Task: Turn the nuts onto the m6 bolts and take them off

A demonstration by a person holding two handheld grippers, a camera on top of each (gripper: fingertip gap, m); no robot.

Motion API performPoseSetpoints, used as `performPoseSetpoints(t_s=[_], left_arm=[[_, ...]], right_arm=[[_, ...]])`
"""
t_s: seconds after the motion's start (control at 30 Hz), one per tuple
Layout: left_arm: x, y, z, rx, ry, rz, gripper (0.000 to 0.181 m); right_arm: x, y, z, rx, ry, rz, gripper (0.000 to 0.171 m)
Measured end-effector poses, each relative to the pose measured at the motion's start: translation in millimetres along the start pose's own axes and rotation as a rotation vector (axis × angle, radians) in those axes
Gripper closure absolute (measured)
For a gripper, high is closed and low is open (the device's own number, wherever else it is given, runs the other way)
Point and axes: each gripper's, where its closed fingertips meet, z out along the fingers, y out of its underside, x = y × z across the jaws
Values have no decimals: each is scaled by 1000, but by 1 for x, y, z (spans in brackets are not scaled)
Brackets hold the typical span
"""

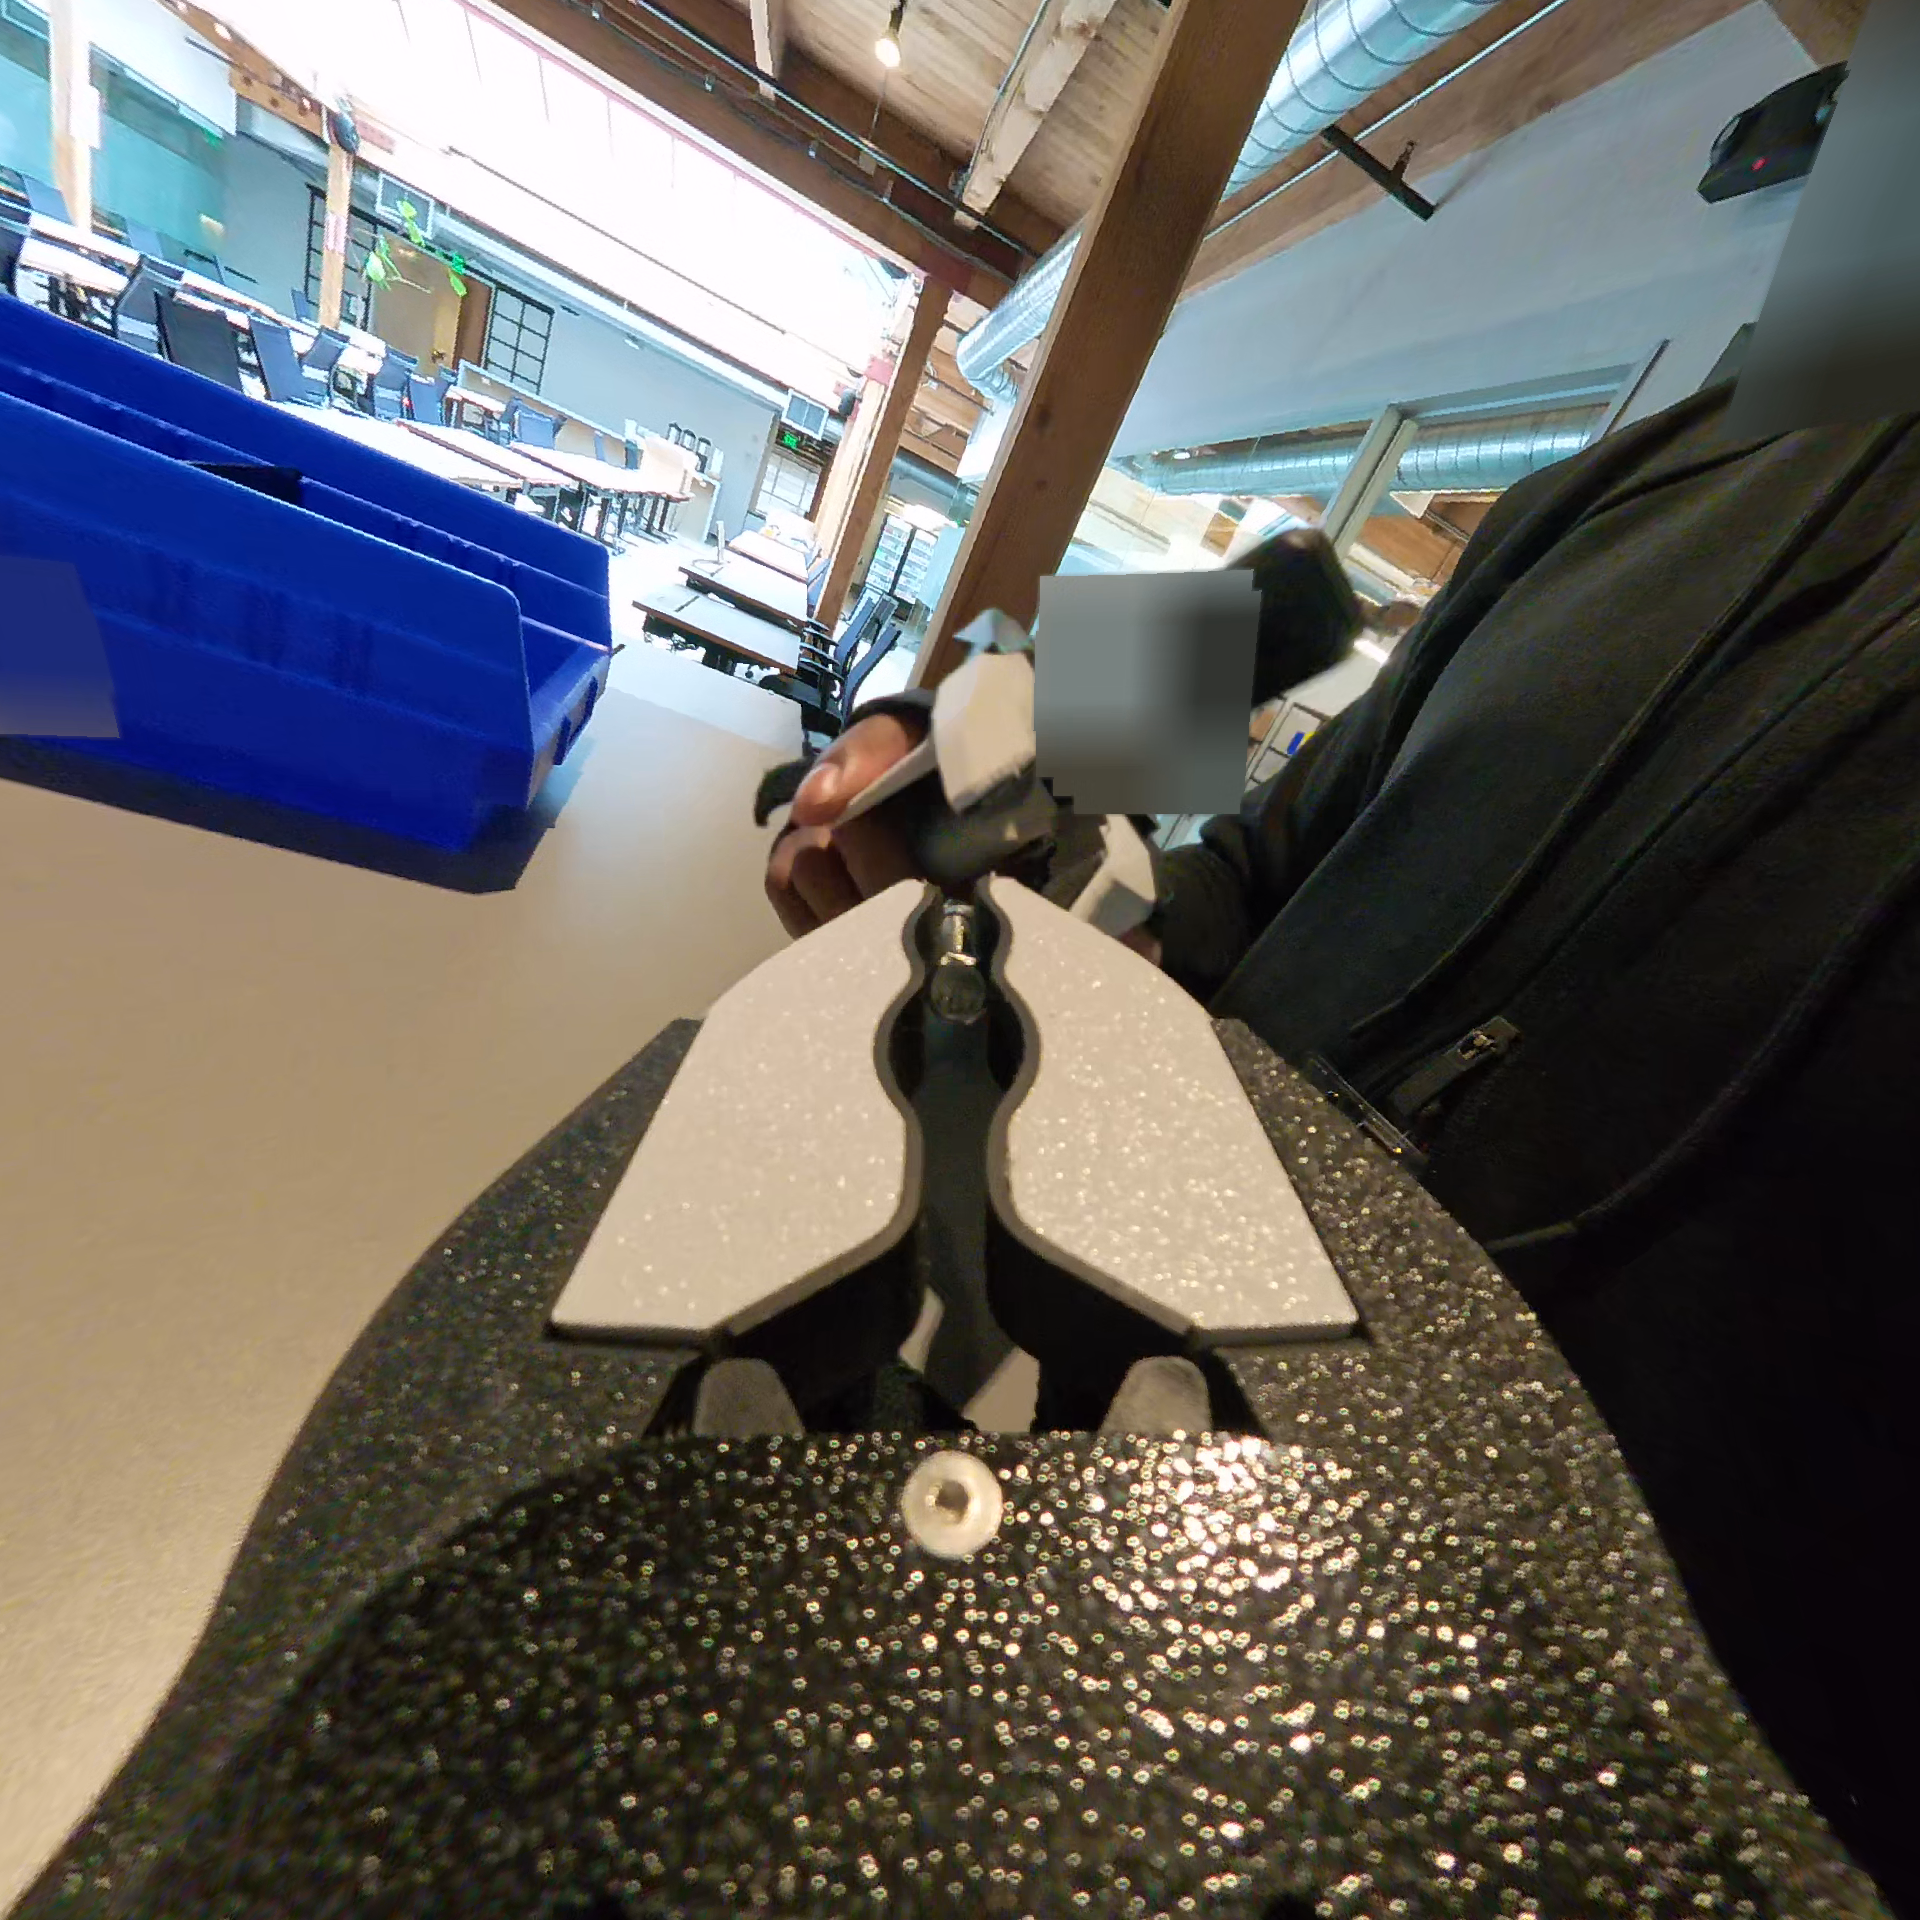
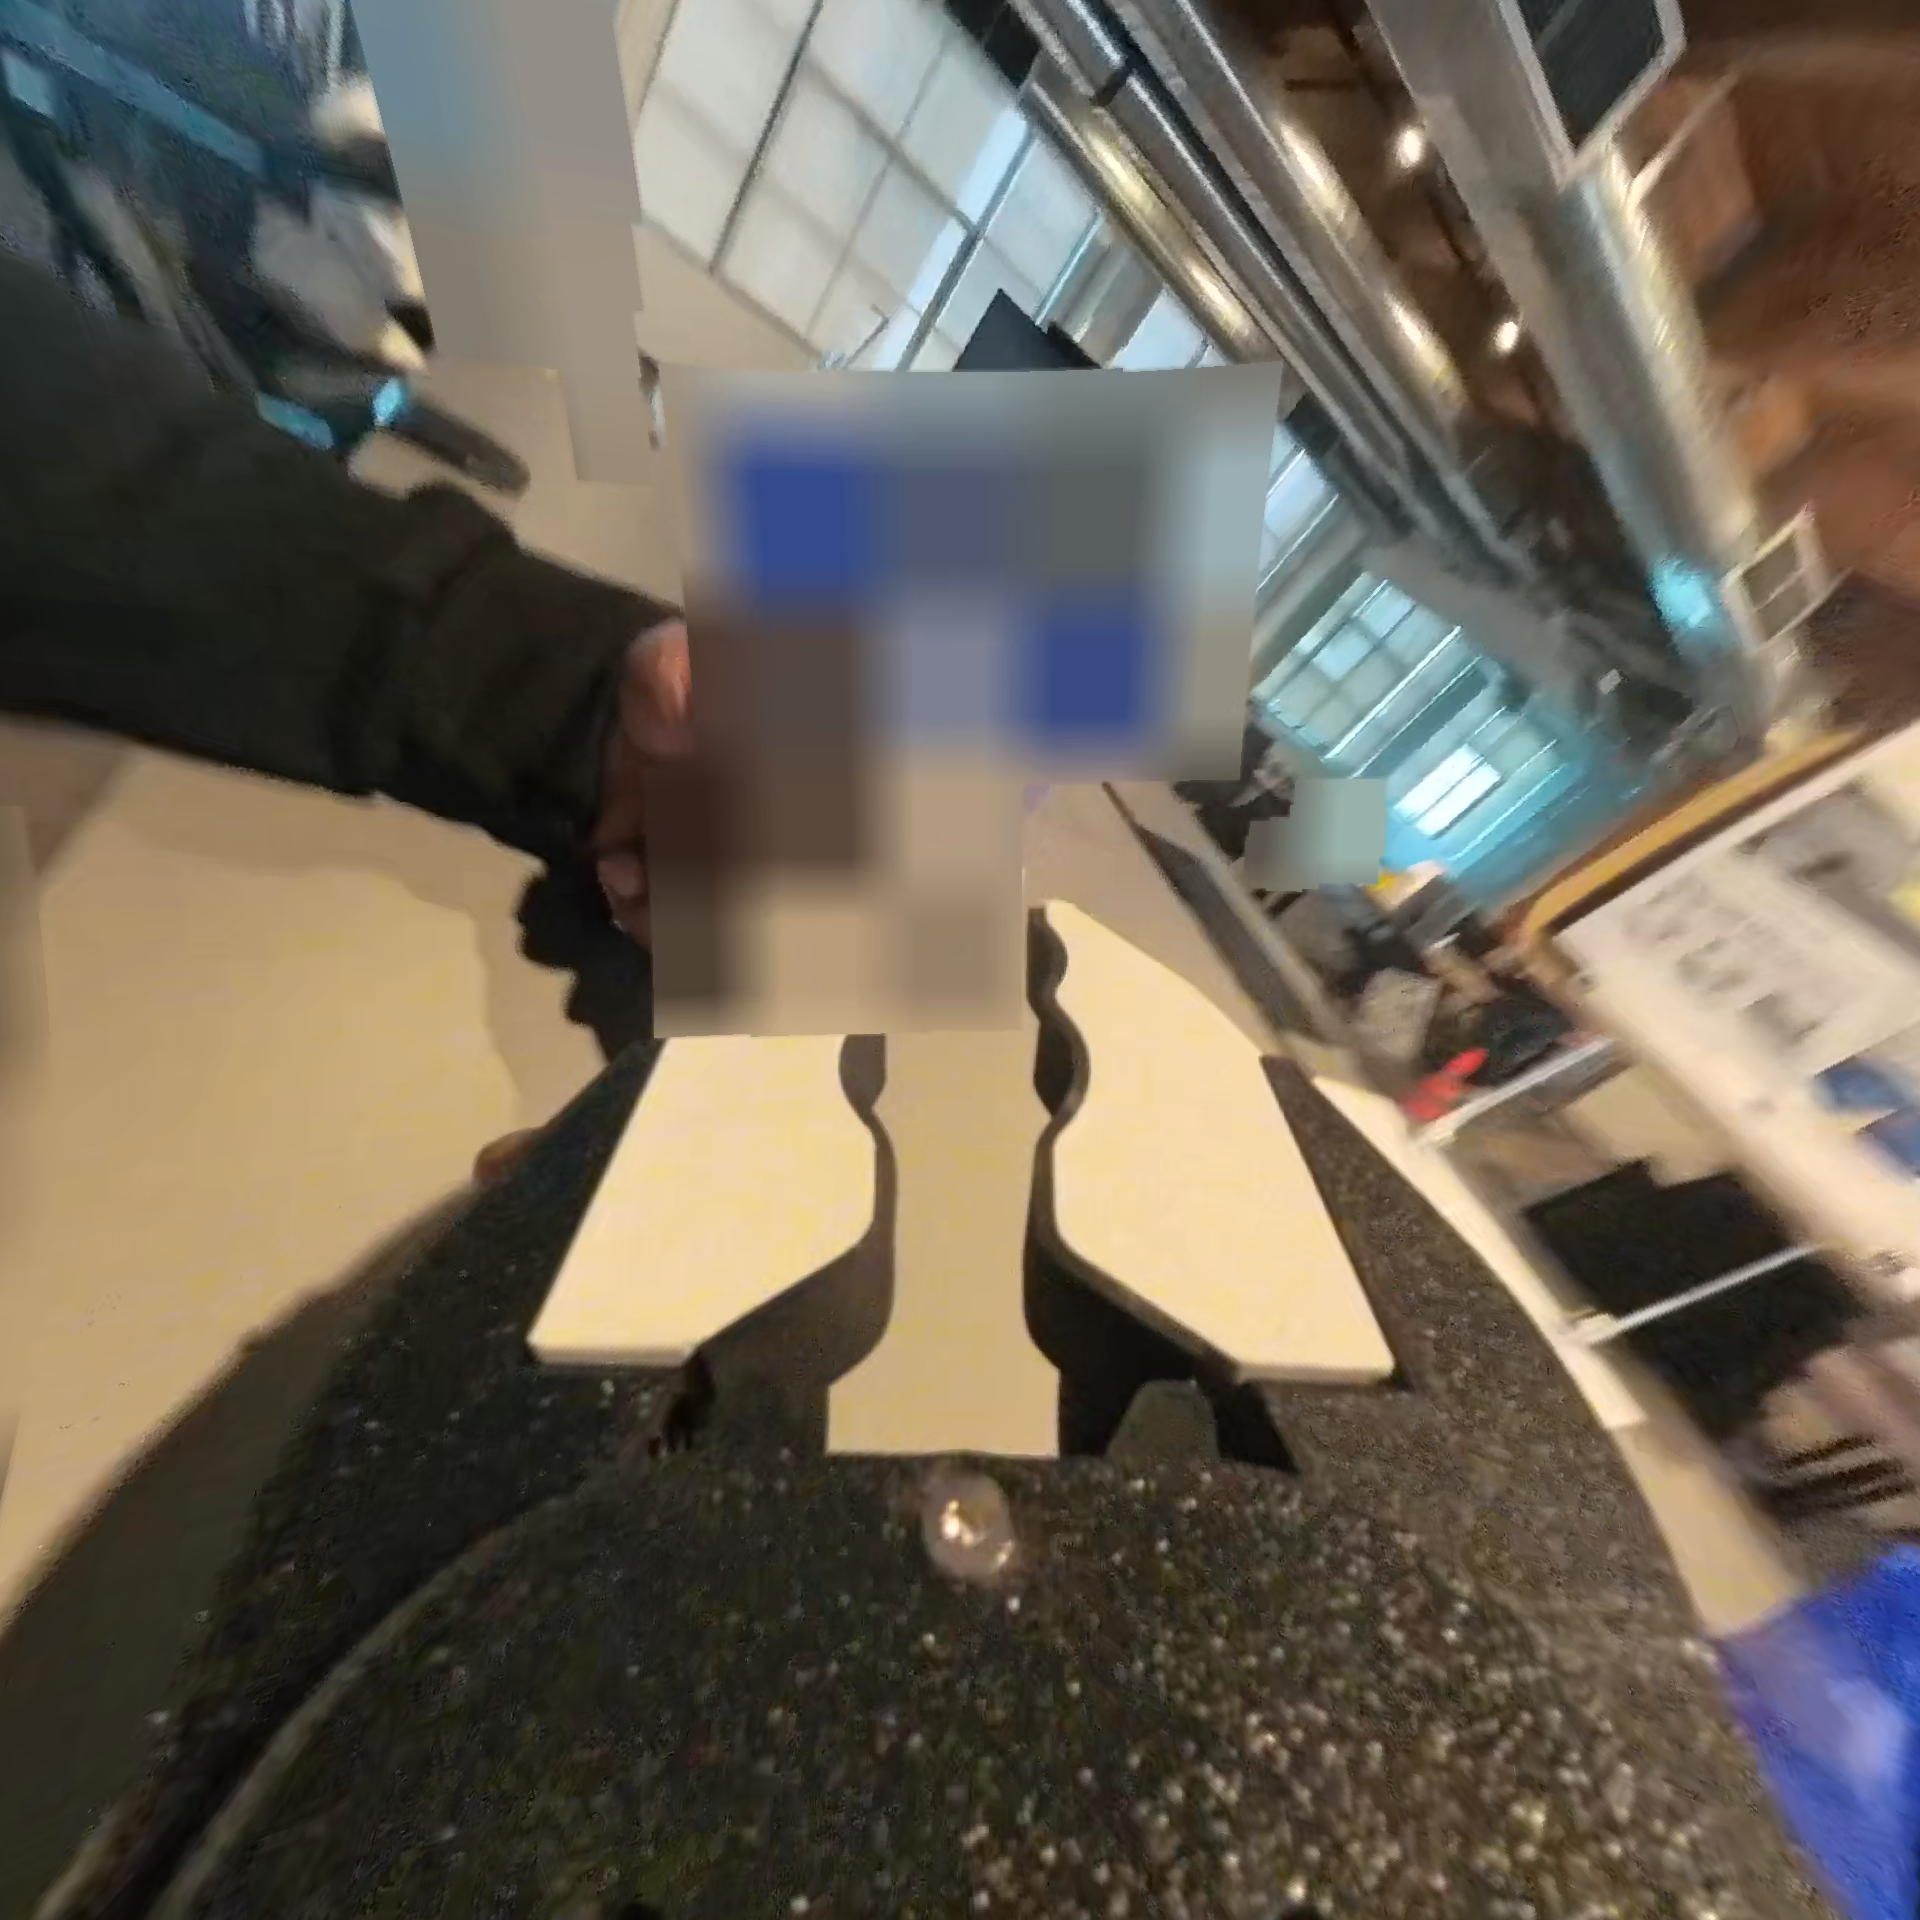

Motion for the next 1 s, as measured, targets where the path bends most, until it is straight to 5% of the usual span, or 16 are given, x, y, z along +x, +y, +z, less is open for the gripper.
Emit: performPoseSetpoints(t_s=[0.23,0.53,0.67,0.87,1.0], left_arm=[[0,0,0,1,1,-2,176],[0,-2,-1,15,-3,7,176],[0,-1,0,7,-3,8,176],[0,1,2,-12,-4,5,176],[1,0,1,-2,-1,12,176]], right_arm=[[5,9,2,6,-90,485,145],[-6,17,12,-38,-159,614,160],[-3,18,12,-67,-103,350,160],[1,22,10,-180,66,-615,160],[0,21,9,-148,49,-468,159]])
